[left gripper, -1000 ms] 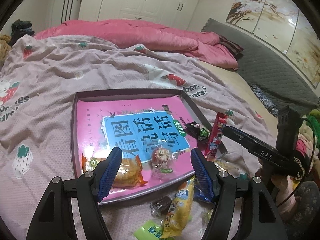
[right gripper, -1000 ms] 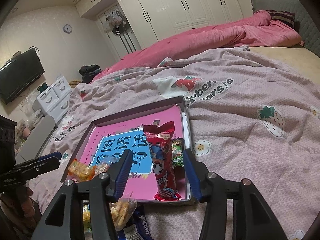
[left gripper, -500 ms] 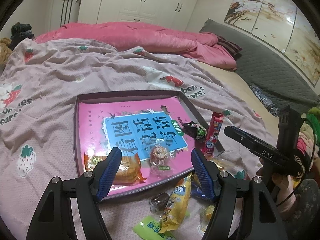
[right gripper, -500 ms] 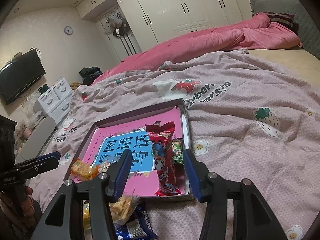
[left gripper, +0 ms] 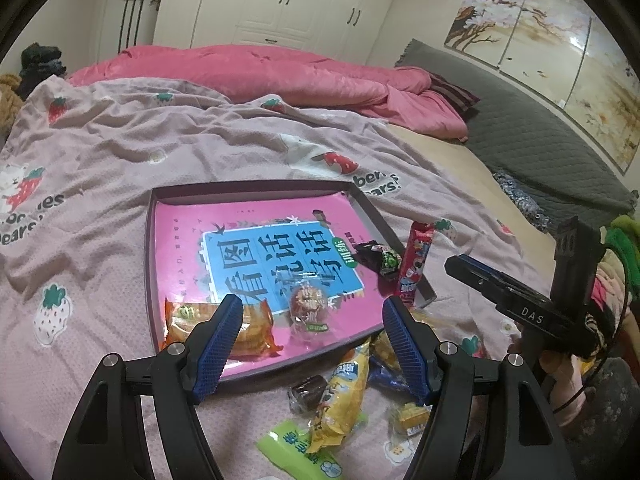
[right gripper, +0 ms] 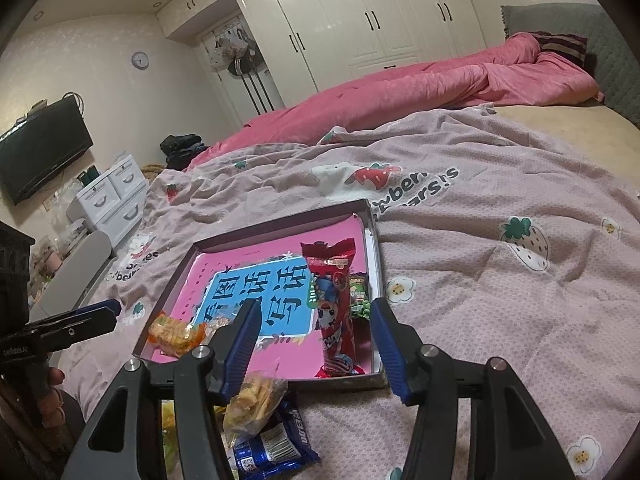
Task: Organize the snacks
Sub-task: 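Move both open tools back over the snack pile beside the tray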
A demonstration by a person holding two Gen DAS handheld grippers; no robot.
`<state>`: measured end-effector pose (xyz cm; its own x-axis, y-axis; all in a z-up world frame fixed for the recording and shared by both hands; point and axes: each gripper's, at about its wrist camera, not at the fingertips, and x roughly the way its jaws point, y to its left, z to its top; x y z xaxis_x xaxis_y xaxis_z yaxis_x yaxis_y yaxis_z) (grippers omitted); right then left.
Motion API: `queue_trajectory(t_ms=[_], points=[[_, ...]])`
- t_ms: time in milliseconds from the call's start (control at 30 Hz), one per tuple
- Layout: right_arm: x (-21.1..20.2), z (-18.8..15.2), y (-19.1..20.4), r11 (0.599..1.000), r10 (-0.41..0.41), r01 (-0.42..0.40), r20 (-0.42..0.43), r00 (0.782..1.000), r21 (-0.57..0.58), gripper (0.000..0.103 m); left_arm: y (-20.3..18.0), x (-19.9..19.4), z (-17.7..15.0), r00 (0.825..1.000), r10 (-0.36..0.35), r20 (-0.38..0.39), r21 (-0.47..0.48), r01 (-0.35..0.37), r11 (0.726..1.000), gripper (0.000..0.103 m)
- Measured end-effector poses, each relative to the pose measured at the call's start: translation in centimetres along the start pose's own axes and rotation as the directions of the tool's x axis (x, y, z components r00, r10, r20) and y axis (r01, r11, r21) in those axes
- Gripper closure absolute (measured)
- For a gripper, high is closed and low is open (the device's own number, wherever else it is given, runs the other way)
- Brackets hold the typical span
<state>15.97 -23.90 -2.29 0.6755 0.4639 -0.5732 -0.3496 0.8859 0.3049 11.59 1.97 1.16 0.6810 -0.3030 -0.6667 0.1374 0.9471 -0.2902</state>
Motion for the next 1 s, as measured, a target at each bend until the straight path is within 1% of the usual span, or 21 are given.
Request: queue_trajectory(t_ms=[733,1000], points=[[-2.2,-1.0,2.4,0.999,-0.007,0.008,0.020,1.000,-0.042,0.047,-1.5,-1.2,-1.2,1.000,-0.009,-0.015,0.038,0.010,0.999,0.029],[-2.7,-1.4,3.0,0.999,-0.001,0.002,0.010,1.000,-0.051,0.047,-1.8,-1.4,-1.5,1.000,-0.022,-0.022,0.047,0.023,0.999,0.029]])
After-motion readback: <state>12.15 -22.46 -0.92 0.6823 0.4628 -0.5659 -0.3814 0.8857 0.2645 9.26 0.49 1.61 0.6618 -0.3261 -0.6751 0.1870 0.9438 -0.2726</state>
